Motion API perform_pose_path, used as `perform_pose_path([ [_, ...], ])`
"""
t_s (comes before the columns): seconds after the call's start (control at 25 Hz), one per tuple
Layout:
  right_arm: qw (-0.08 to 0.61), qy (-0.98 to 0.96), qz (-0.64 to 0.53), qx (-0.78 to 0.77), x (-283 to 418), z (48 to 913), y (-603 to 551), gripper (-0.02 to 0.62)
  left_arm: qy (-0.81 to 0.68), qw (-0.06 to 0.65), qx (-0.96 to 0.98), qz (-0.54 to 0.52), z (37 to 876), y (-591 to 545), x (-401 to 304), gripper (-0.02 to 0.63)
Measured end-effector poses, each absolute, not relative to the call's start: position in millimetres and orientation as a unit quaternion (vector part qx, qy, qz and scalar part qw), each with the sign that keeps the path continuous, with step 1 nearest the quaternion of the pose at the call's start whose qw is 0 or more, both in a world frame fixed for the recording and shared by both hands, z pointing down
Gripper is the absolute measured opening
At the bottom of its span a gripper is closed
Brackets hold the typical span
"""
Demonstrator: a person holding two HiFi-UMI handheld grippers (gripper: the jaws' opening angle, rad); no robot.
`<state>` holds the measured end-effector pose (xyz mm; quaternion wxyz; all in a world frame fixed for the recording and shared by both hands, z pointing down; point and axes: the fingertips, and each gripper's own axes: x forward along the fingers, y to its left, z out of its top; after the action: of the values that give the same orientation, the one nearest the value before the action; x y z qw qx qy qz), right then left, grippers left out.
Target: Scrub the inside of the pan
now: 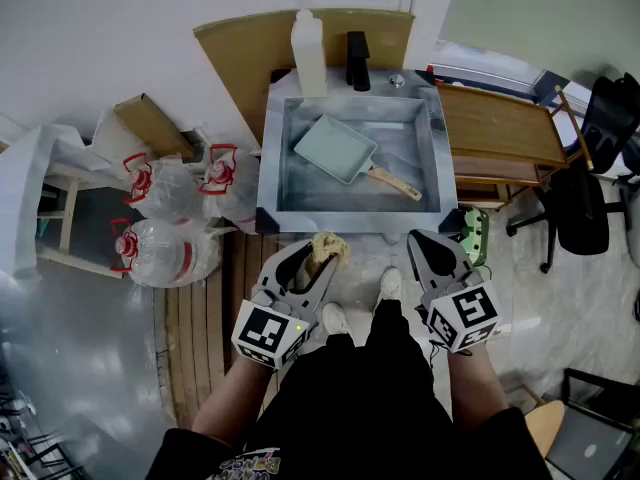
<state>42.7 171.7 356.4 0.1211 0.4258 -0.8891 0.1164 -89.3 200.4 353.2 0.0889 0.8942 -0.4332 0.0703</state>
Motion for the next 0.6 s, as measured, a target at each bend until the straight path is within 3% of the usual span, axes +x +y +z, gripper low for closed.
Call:
perform_pose_path([
  [0.6,0.113,-0.893,0.116,0.420,46.5,350.6,166.0,0.009,-0.434,0.090,0.894,0.071,349.8,194.2,-81.7,0.144],
])
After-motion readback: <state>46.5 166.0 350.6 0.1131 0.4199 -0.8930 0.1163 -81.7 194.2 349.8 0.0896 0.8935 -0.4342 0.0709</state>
